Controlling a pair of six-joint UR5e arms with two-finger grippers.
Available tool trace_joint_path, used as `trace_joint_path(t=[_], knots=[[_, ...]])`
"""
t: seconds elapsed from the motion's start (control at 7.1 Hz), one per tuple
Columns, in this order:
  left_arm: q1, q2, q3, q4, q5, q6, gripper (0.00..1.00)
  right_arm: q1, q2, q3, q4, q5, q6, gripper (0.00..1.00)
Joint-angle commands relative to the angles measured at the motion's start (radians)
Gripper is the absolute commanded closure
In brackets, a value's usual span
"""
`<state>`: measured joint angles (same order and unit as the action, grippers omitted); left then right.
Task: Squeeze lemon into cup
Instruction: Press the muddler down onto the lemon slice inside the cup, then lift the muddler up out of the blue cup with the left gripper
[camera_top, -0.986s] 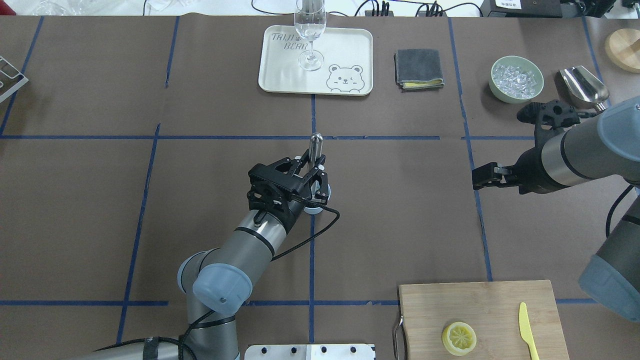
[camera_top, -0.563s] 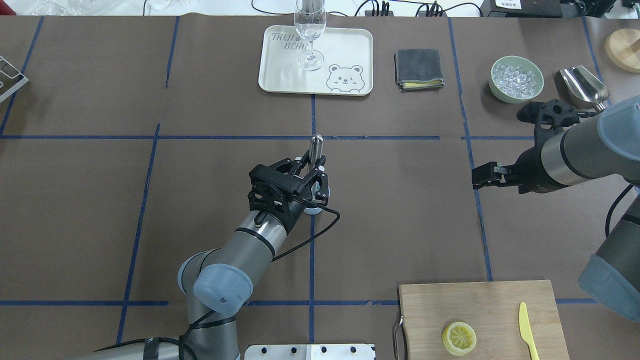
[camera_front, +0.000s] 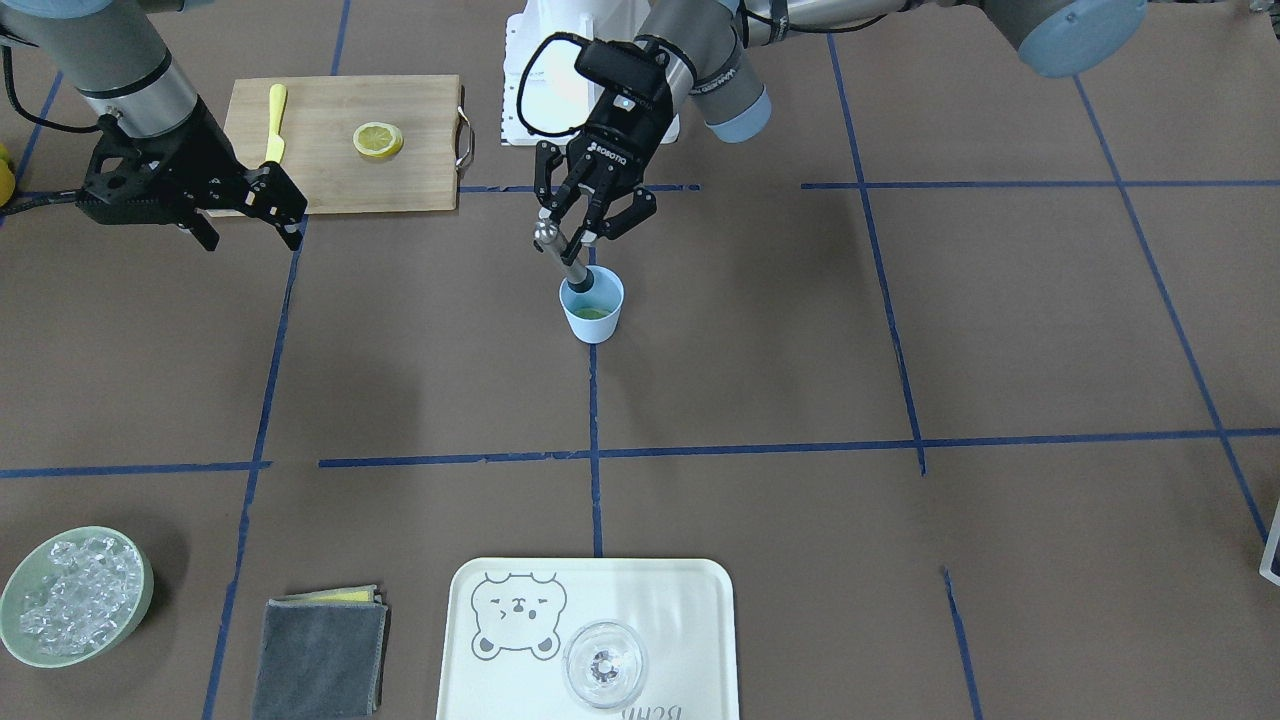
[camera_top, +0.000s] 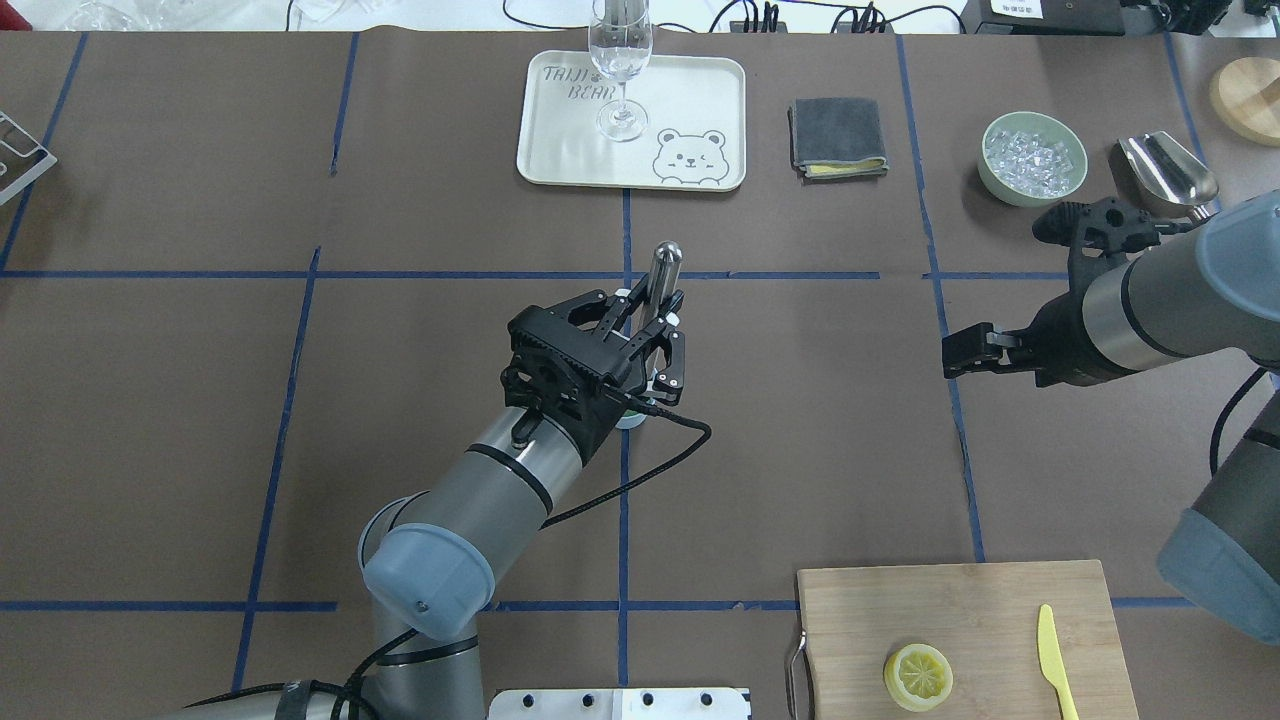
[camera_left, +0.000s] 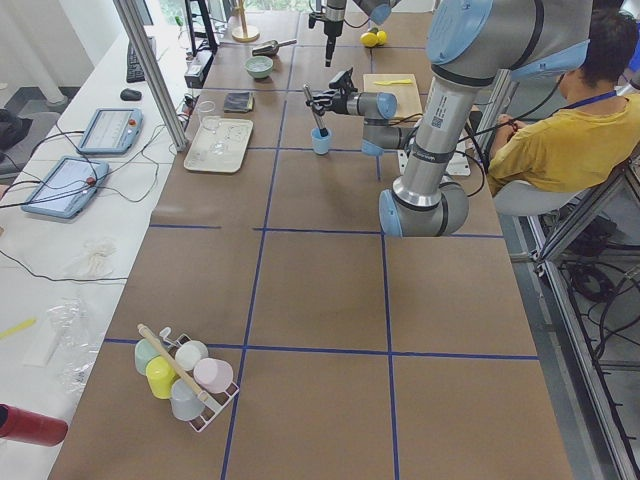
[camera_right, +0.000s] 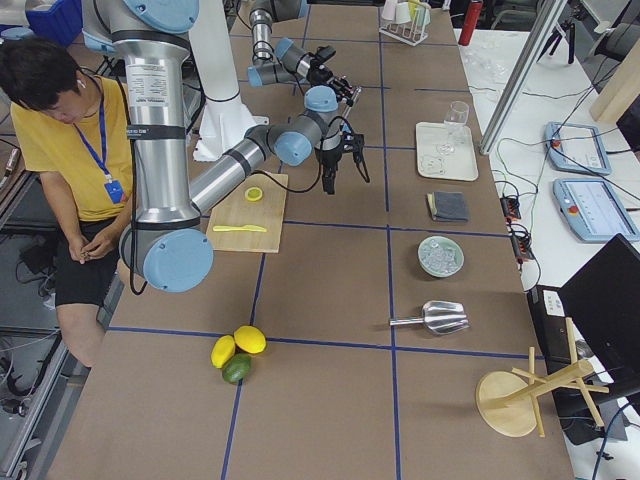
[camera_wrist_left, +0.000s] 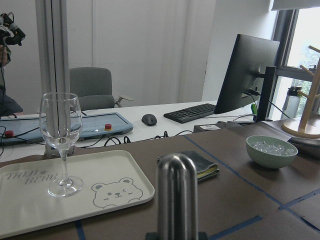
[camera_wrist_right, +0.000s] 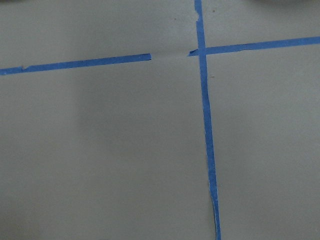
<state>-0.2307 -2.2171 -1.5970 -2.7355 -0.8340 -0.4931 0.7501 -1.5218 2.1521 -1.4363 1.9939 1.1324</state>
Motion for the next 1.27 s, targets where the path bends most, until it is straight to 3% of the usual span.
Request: trace_joint_path(t=[0.0,0.28,0.42,0.85,1.13], knots=[[-0.039,-0.004,-0.100,0.101,-0.025,0.051,1.00,0.000,0.000,0.006,0.000,0.002,0.006,0.00],[-0.116,0.046,-0.234,0.340,-0.208,0.032,1.00,0.000,-0.005,0.006,0.002,0.000,0.007,0.00],[-0.151,0.107,-0.247,0.359,-0.282,-0.057,1.00,0.002,-0.006,0.006,0.002,0.000,0.007,0.00],[-0.379,0.239,-0.238,0.564,-0.861,-0.234,1.00,0.003,-0.009,0.008,0.000,0.002,0.009,0.00],[-0.497,0.391,-0.250,0.582,-1.052,-0.234,1.00,0.003,-0.014,0.002,0.000,0.002,-0.003,0.00]])
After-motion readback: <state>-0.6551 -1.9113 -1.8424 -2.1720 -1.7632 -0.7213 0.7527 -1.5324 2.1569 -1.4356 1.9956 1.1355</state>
